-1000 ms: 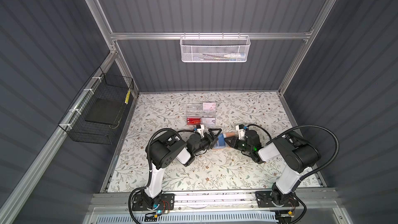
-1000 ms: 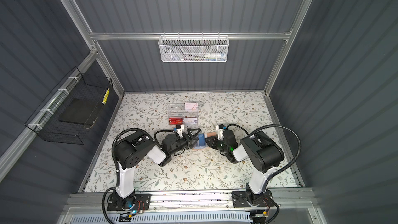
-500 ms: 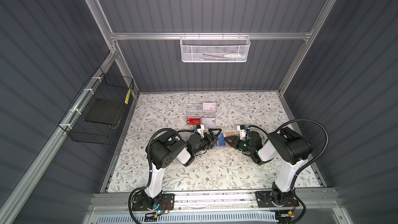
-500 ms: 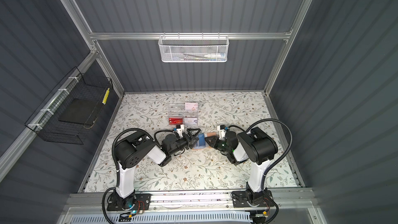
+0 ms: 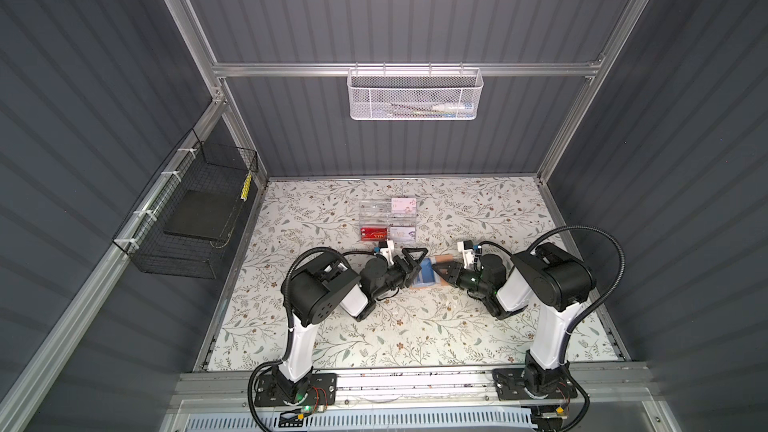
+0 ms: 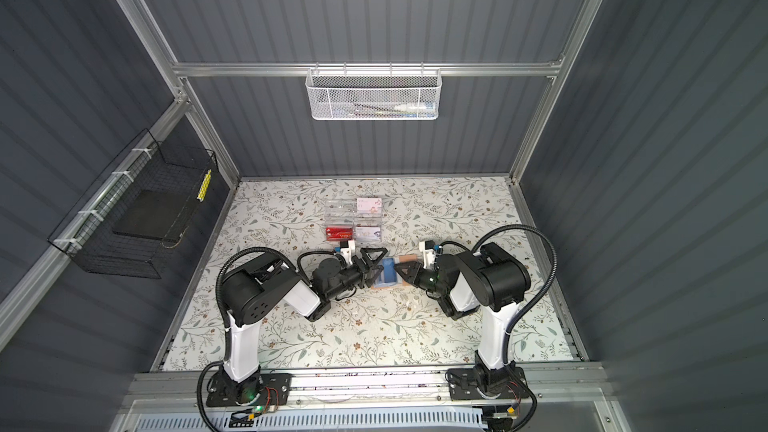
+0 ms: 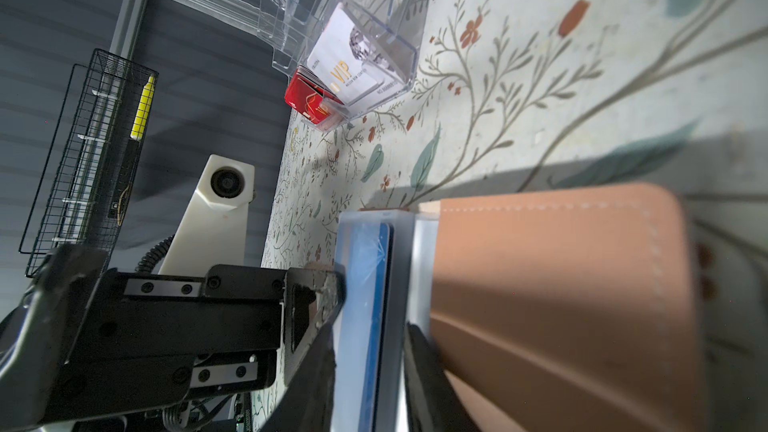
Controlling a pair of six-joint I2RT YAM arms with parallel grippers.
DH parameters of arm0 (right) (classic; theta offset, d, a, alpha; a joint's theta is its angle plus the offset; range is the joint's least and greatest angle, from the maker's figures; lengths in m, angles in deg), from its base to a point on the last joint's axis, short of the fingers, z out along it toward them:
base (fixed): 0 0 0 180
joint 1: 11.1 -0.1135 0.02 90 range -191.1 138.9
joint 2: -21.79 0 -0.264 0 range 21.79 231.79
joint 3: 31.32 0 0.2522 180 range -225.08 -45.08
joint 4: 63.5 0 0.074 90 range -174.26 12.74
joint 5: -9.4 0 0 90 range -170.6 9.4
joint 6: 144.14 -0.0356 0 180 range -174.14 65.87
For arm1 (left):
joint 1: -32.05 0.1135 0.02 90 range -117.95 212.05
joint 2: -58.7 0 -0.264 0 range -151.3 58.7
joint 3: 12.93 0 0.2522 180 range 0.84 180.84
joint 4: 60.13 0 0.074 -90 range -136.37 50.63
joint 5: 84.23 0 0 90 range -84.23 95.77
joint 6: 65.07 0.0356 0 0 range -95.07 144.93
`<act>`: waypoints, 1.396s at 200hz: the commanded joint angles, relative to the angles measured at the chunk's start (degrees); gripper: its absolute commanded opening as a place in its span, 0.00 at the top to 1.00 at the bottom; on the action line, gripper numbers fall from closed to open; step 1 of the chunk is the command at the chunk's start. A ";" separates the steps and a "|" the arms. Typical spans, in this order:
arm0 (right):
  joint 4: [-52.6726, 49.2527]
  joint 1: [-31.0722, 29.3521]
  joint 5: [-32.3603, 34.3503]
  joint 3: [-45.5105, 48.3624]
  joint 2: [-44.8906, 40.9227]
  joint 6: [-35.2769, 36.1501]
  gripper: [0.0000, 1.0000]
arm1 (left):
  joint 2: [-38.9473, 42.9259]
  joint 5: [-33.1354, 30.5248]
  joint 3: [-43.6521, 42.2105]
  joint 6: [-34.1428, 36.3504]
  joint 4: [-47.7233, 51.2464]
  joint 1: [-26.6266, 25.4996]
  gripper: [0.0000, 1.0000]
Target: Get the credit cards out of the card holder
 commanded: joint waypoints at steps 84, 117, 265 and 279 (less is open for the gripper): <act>3.28 0.01 -3.44 -1.26 6.63 -1.97 0.72 | -2.98 -0.04 -3.23 1.46 11.03 -0.29 0.00; -0.88 -0.02 -1.79 -0.85 4.82 0.36 0.73 | -3.13 -0.02 -3.45 1.53 10.70 -0.20 0.00; -4.67 -1.97 -3.12 -1.04 5.66 4.15 0.73 | -3.08 -0.07 -3.98 1.61 10.21 0.13 0.00; -4.76 -2.16 -2.87 -0.69 5.59 4.45 0.73 | -3.03 -0.08 -3.99 1.63 10.29 0.07 0.00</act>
